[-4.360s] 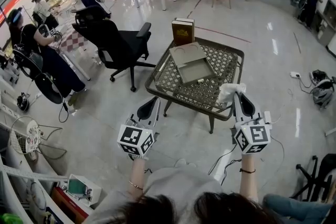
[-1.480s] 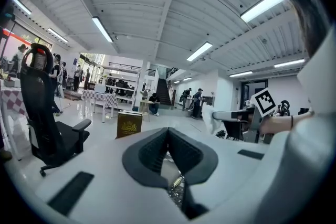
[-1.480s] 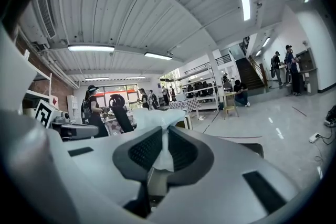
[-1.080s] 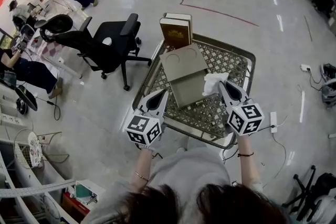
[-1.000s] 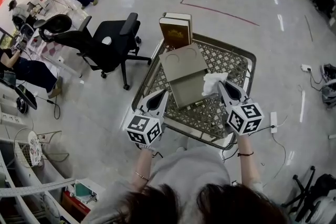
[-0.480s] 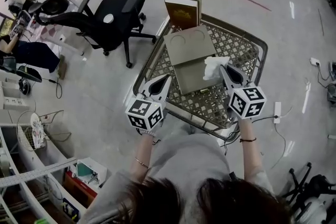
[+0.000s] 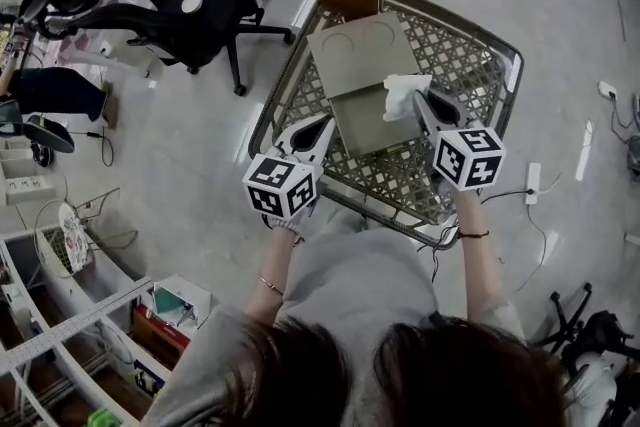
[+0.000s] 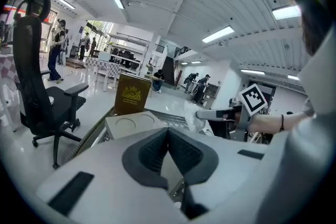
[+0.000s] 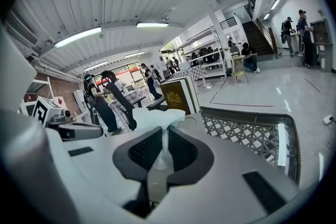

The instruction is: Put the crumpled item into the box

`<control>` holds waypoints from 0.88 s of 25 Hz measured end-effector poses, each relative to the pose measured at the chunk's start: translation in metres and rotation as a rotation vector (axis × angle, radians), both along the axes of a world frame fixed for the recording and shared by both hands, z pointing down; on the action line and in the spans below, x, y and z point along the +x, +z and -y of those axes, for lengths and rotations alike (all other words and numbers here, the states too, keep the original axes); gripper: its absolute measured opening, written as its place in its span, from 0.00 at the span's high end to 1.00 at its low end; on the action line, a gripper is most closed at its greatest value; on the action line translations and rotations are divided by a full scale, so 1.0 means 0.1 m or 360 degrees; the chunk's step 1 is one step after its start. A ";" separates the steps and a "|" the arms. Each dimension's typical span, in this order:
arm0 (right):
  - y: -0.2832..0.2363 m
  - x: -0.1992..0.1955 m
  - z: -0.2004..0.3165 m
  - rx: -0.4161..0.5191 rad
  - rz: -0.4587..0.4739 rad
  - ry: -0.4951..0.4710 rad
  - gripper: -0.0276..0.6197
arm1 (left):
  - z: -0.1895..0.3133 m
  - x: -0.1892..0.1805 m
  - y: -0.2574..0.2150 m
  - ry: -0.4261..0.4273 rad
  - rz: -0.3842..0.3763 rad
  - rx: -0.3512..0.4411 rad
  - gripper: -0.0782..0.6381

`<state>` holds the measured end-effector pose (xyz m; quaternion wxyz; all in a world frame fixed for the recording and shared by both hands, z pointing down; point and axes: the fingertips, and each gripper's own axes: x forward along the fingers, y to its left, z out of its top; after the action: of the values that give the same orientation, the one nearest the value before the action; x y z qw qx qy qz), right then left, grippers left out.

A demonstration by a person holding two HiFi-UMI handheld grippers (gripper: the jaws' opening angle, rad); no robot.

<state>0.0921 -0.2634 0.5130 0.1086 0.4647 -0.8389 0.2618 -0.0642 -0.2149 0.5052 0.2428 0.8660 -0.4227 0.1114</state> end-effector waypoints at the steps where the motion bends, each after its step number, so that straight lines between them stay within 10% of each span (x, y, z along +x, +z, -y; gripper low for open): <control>1: 0.05 -0.02 0.02 -0.0015 -0.0004 -0.0010 0.88 | 0.02 0.00 0.04 0.0004 -0.0001 -0.0015 0.87; 22: 1.19 -0.38 0.14 -0.0390 -0.0252 -0.0293 0.88 | 0.18 0.11 0.86 -0.0013 -0.0050 -0.0333 0.87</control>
<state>0.0538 -0.2778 0.6323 0.2536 0.3883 -0.8286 0.3135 -0.0536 -0.2328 0.5912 0.3391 0.8358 -0.4084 0.1403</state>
